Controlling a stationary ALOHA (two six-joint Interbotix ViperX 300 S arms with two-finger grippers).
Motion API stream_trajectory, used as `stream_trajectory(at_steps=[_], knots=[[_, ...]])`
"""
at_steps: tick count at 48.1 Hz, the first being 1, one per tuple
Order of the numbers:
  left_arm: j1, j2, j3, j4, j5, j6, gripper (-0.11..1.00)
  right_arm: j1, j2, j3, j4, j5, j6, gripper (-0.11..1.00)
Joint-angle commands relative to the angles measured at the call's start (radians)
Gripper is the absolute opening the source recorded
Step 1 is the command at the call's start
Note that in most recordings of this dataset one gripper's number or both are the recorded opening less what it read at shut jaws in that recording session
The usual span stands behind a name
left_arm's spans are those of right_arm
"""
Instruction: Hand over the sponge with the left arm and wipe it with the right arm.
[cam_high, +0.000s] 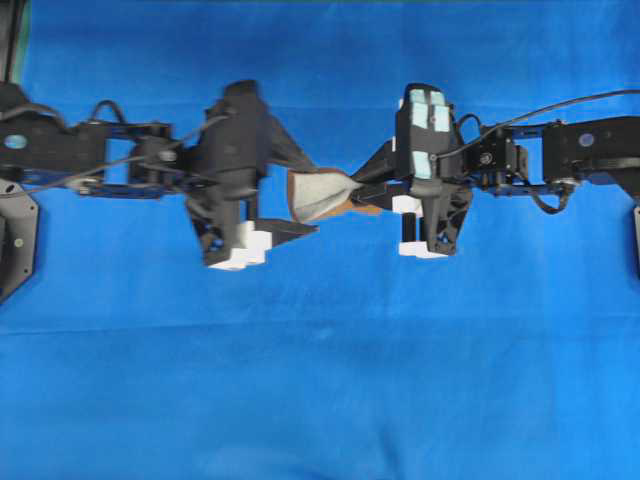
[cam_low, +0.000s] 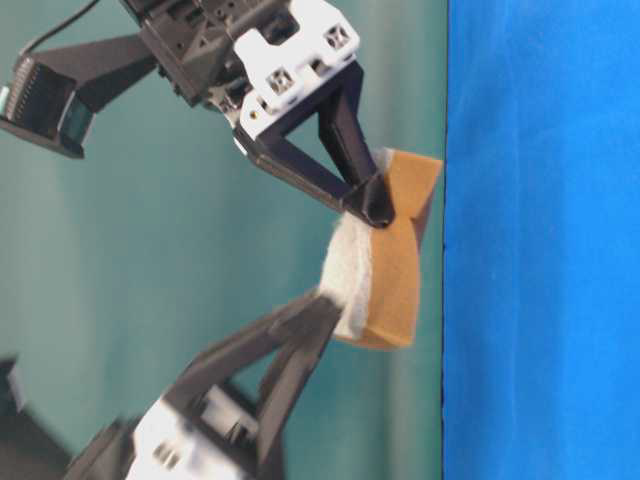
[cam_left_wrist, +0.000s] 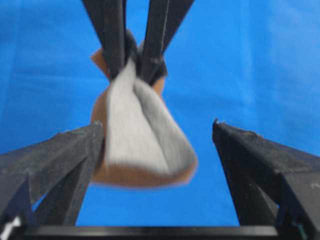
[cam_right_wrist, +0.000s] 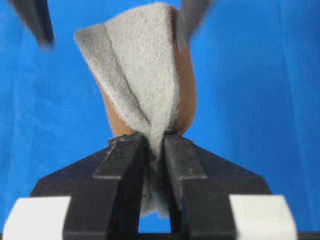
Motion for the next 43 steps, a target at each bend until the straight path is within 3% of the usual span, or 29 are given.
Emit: stream_trajectory(at_steps=[1, 18, 43], knots=[[-0.011, -0.089, 0.032, 0.002, -0.037, 0.0, 0.86, -0.002, -0.035, -0.002, -0.002, -0.003, 0.003, 0.17], [-0.044, -0.305, 0.204, 0.0, -0.115, 0.002, 0.86, -0.002, -0.044, 0.008, -0.002, -0.003, 0.003, 0.17], [-0.044, -0.341, 0.227, 0.0, -0.12, 0.003, 0.86, 0.002, 0.014, 0.032, 0.009, -0.028, 0.023, 0.17]])
